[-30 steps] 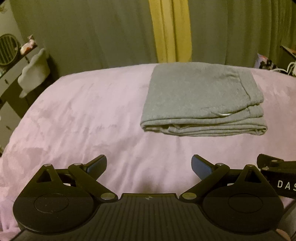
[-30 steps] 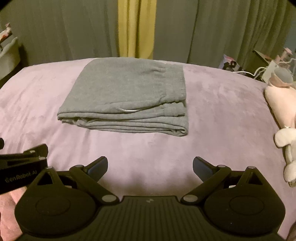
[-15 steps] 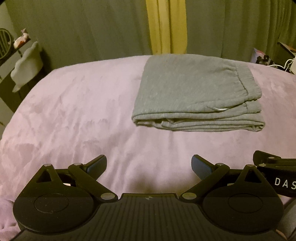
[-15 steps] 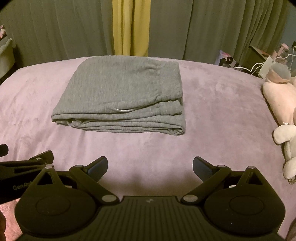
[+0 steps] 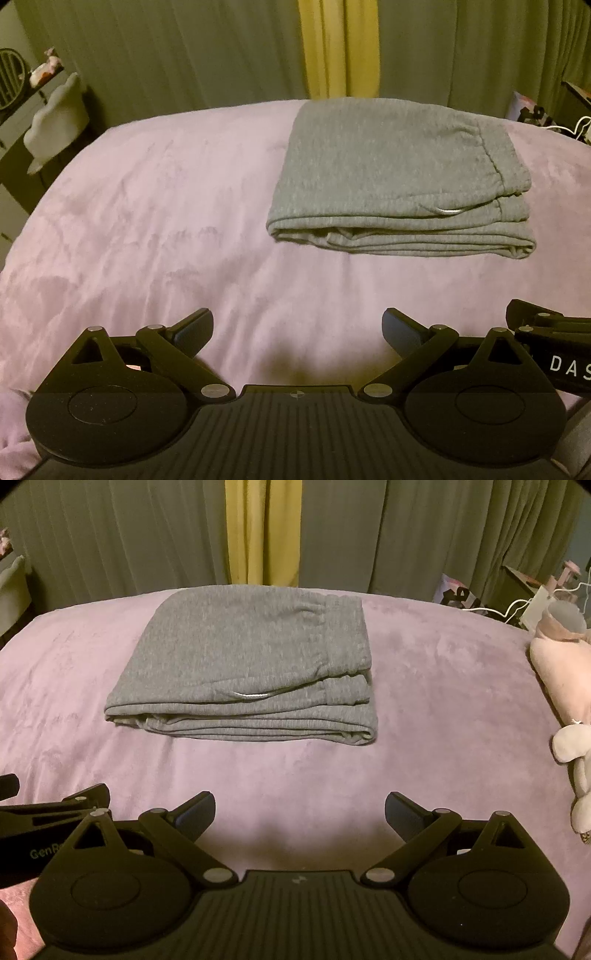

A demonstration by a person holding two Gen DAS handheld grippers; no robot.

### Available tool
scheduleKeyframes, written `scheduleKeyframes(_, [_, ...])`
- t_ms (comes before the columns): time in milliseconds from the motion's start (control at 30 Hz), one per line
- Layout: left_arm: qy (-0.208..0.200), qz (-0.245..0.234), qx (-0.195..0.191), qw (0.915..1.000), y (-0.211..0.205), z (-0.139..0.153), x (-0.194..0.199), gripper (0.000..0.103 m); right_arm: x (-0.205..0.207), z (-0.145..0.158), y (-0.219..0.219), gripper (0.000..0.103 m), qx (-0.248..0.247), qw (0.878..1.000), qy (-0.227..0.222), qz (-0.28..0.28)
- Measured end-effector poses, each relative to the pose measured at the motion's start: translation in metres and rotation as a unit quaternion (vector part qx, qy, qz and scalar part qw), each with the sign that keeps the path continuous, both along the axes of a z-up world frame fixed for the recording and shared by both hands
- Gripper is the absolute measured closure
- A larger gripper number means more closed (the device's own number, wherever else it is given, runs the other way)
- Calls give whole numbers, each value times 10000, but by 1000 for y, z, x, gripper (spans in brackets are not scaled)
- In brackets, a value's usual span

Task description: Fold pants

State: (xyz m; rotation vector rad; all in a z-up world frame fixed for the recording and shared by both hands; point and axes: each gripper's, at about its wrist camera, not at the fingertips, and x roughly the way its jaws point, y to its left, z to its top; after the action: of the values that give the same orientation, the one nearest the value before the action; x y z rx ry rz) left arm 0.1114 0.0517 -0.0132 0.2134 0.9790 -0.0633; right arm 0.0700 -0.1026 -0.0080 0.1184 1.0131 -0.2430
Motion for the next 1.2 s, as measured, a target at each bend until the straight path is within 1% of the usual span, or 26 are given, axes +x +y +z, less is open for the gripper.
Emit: scheduleKeyframes(1200, [123, 43, -22, 9999, -1, -7, -1, 2, 1, -7, -2, 5, 120, 9999, 61, -54])
